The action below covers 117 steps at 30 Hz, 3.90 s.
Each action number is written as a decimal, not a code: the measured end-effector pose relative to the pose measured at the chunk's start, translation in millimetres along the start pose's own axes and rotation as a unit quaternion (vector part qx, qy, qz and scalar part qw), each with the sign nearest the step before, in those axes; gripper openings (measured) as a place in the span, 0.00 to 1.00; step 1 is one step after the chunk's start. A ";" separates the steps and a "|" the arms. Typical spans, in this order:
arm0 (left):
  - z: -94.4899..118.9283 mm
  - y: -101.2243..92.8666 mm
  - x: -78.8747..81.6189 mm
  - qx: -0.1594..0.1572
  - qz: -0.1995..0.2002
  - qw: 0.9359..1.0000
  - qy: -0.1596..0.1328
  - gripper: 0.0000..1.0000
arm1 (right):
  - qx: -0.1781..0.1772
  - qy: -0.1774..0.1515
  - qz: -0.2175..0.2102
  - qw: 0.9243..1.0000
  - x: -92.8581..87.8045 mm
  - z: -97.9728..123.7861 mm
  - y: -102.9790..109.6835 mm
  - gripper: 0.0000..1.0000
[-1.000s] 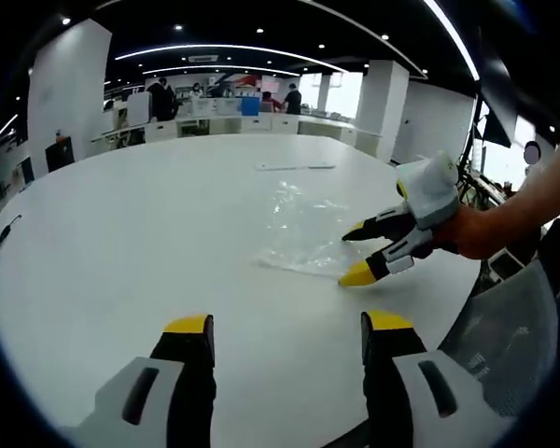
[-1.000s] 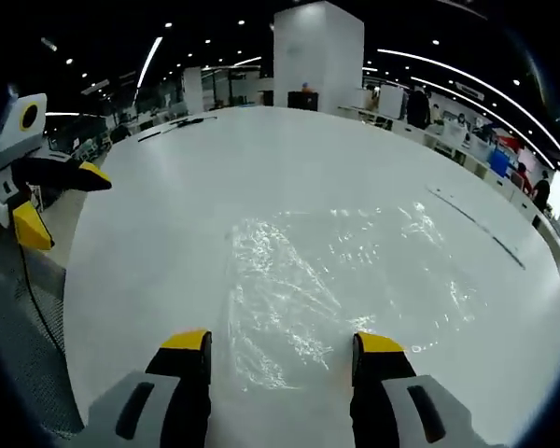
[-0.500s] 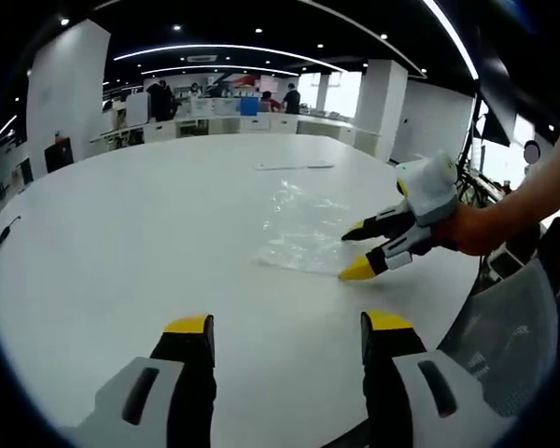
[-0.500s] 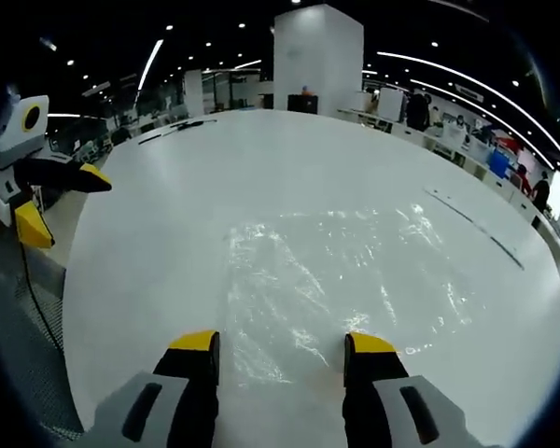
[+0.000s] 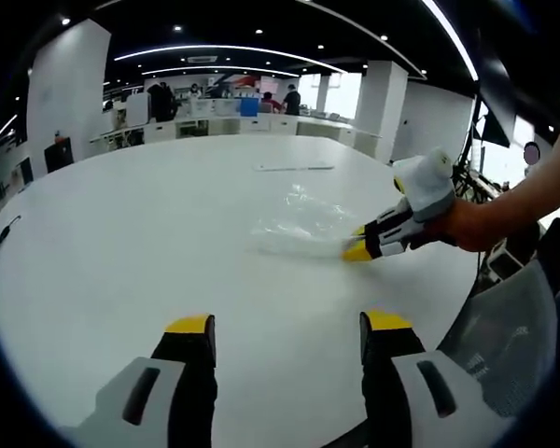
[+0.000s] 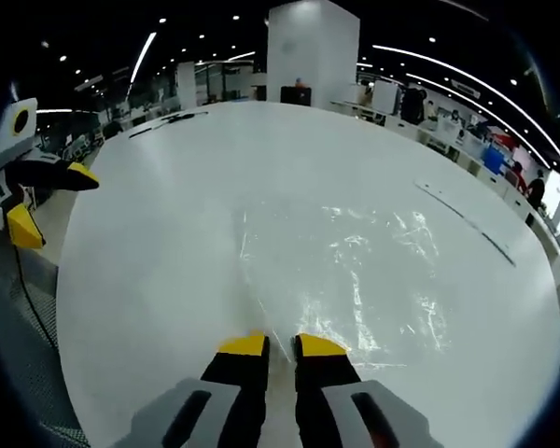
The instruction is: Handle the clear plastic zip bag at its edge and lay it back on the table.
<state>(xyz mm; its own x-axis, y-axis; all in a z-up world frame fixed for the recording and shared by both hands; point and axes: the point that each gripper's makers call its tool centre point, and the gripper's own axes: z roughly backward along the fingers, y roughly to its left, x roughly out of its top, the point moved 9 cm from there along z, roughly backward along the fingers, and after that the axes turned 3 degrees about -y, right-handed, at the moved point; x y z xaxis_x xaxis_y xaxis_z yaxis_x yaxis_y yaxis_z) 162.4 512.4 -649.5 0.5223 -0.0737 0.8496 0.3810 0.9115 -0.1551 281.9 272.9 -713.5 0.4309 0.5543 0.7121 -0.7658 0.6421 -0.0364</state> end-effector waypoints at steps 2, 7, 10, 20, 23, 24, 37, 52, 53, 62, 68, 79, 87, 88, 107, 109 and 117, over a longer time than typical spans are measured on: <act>-0.1 -0.2 -0.4 -0.001 -0.001 1.000 0.002 0.61 | -0.002 0.002 -0.006 1.000 -0.2 1.4 -1.0 0.01; -1.9 -5.6 -1.4 -0.010 -0.014 1.000 0.013 0.61 | -0.006 -0.003 -0.015 1.000 4.2 5.9 -0.6 0.00; -4.0 -7.8 -3.7 -0.015 -0.025 0.999 0.023 0.60 | -0.009 -0.005 -0.011 1.000 5.1 10.6 -1.8 0.00; -6.0 -7.2 -6.1 -0.026 -0.044 0.998 0.035 0.61 | 0.001 -0.017 0.013 1.000 12.1 22.7 1.0 0.00; -5.8 -9.5 -5.8 -0.027 -0.047 0.998 0.034 0.61 | 0.008 -0.018 0.035 0.999 13.4 25.5 2.9 0.00; -5.8 -9.8 -6.1 -0.027 -0.049 0.998 0.034 0.61 | 0.009 -0.017 0.038 0.999 13.3 26.8 3.2 0.00; -3.3 -10.4 -2.2 -0.030 -0.047 0.998 0.020 0.60 | 0.025 -0.030 0.068 0.997 16.2 42.6 7.4 0.00; -3.2 -11.3 -0.2 -0.031 -0.051 0.998 0.017 0.59 | 0.040 -0.027 0.115 0.992 22.8 53.2 24.7 0.00; -3.1 -11.9 0.6 -0.031 -0.052 0.998 0.016 0.59 | 0.042 -0.028 0.118 0.992 23.6 53.6 25.2 0.00; -3.0 -14.6 4.5 -0.031 -0.075 0.997 0.012 0.59 | 0.064 -0.031 0.147 0.987 25.0 53.9 33.6 0.00; -8.0 -11.4 6.9 -0.025 -0.109 0.994 0.020 0.58 | 0.081 -0.035 0.151 0.985 24.8 58.4 41.2 0.00; -24.3 -10.2 18.2 -0.024 -0.221 0.974 0.040 0.55 | 0.128 -0.062 0.114 0.983 39.1 78.8 44.4 0.00; -40.1 -7.4 13.4 -0.029 -0.242 0.969 0.049 0.53 | 0.149 -0.071 0.117 0.979 44.3 81.0 45.5 0.00; -40.8 -7.1 14.0 -0.030 -0.247 0.967 0.051 0.52 | 0.151 -0.072 0.116 0.979 45.9 82.7 45.6 0.00; -64.4 -6.2 8.3 -0.033 -0.331 0.942 0.055 0.40 | 0.182 -0.083 0.090 0.976 59.2 97.3 45.3 0.00; -66.4 -6.8 7.7 -0.034 -0.356 0.932 0.054 0.37 | 0.183 -0.083 0.089 0.975 59.6 98.5 45.3 0.00; -70.5 -8.7 2.7 -0.036 -0.405 0.912 0.052 0.26 | 0.191 -0.088 0.073 0.975 64.1 108.6 44.7 0.00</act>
<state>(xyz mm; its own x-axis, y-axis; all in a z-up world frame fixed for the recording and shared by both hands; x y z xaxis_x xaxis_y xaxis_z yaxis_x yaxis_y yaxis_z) 214.3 475.7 -681.4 0.1165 -0.7524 0.6484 0.7209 0.5131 0.4659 223.5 279.7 -593.4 0.2408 0.5044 0.8292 -0.9494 0.2998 0.0933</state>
